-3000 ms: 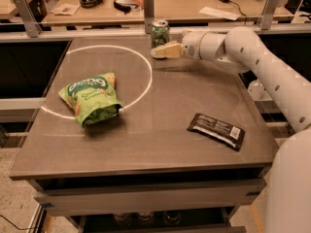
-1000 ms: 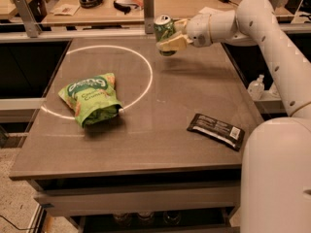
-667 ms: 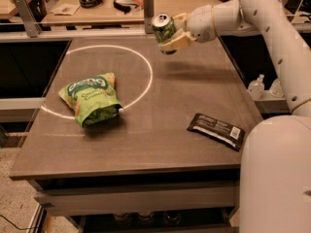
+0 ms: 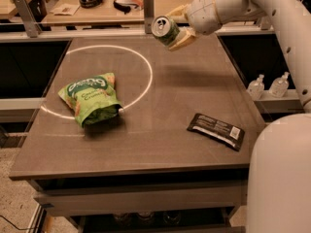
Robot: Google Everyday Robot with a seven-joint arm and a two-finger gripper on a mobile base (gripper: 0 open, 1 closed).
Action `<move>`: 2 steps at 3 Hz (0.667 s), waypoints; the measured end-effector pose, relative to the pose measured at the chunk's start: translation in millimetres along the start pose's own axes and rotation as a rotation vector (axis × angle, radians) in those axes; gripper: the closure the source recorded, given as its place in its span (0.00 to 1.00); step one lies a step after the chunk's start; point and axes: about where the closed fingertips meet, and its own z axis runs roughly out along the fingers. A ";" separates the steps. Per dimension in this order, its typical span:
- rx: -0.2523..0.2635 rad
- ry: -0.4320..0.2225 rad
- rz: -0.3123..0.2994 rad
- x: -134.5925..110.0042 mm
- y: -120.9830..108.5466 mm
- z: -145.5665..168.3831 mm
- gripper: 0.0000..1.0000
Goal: Knock green can over
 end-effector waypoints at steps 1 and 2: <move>-0.085 0.095 -0.189 -5.1 11.1 -4.7 1.00; -0.193 0.194 -0.326 2.0 30.4 -7.8 1.00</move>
Offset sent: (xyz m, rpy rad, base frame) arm -0.0391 -0.0335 -0.0317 -0.5787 -0.2868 0.2152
